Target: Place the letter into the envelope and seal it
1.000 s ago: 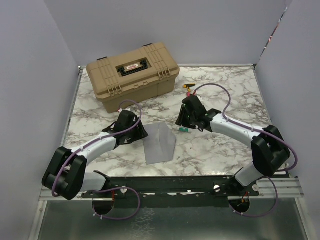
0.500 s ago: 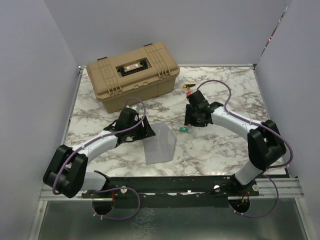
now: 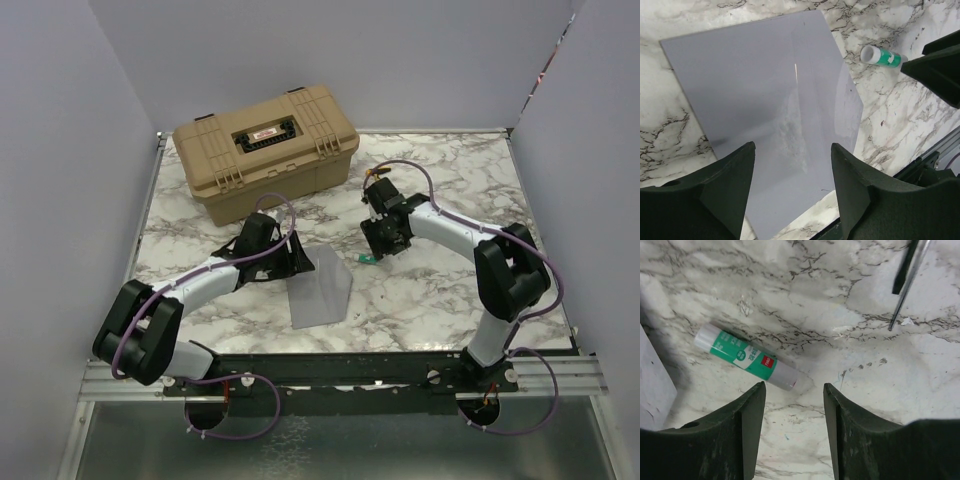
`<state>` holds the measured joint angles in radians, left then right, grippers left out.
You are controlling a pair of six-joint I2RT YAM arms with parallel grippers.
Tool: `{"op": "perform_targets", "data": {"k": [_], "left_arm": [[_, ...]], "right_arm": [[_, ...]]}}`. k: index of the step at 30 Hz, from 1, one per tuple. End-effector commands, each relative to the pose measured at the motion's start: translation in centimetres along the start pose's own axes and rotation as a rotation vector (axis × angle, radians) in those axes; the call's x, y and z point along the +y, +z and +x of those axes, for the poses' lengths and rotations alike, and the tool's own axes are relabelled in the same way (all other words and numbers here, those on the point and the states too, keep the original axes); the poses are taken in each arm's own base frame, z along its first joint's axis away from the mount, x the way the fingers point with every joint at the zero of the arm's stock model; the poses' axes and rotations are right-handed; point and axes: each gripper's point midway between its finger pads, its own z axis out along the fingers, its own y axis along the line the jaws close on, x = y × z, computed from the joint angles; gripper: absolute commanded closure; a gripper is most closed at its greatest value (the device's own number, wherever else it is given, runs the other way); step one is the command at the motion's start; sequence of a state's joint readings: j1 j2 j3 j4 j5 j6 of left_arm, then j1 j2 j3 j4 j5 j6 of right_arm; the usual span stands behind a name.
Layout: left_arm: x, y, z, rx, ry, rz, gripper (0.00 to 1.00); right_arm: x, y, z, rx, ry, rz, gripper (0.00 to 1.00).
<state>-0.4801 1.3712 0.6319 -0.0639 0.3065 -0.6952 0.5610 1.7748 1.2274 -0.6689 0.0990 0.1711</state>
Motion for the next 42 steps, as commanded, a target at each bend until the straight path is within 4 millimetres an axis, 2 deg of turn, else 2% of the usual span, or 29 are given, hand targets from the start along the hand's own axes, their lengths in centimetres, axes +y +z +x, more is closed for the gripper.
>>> {"op": "perform_targets", "data": {"k": [1,5,11,18,26,31,34,38,42], "left_arm": [[-1.5,0.1,-0.8,-0.009,0.028,0.049,0.36],[-1.4,0.2,-0.8,-0.008,0.028,0.047,0.36],[-1.5,0.4,-0.9,-0.005,0.026,0.050,0.36],[-1.8,0.3,-1.1,-0.008,0.026,0.059,0.36],[-2.0,-0.1,-1.2,-0.020,0.027,0.065,0.36],[-2.2,-0.2,-1.3,-0.025,0.029,0.069,0.36],[-2.4,-0.2,-1.5,-0.028,0.034,0.075,0.36],[-3.0,-0.7,-1.8,-0.040,0.039,0.093,0.36],[-4.1,-1.8,-2.5,-0.072,0.050,0.128,0.26]], "right_arm": [[0.4,0.2,1.6,0.076,-0.191,-0.071,0.47],[0.5,0.7,1.7,0.061,-0.239,-0.090,0.48],[2.1,1.7,2.0,0.044,-0.353,-0.207,0.49],[3.1,1.4,1.5,0.019,-0.436,-0.281,0.53],[3.3,2.6,1.6,0.047,-0.468,-0.250,0.63],[3.8,2.9,1.2,0.040,-0.487,-0.216,0.63],[4.1,3.0,1.1,0.033,-0.513,-0.199,0.71],[4.1,2.8,0.9,0.009,-0.531,-0.149,0.90],[4.2,0.3,-0.5,-0.087,-0.489,-0.142,0.95]]}}
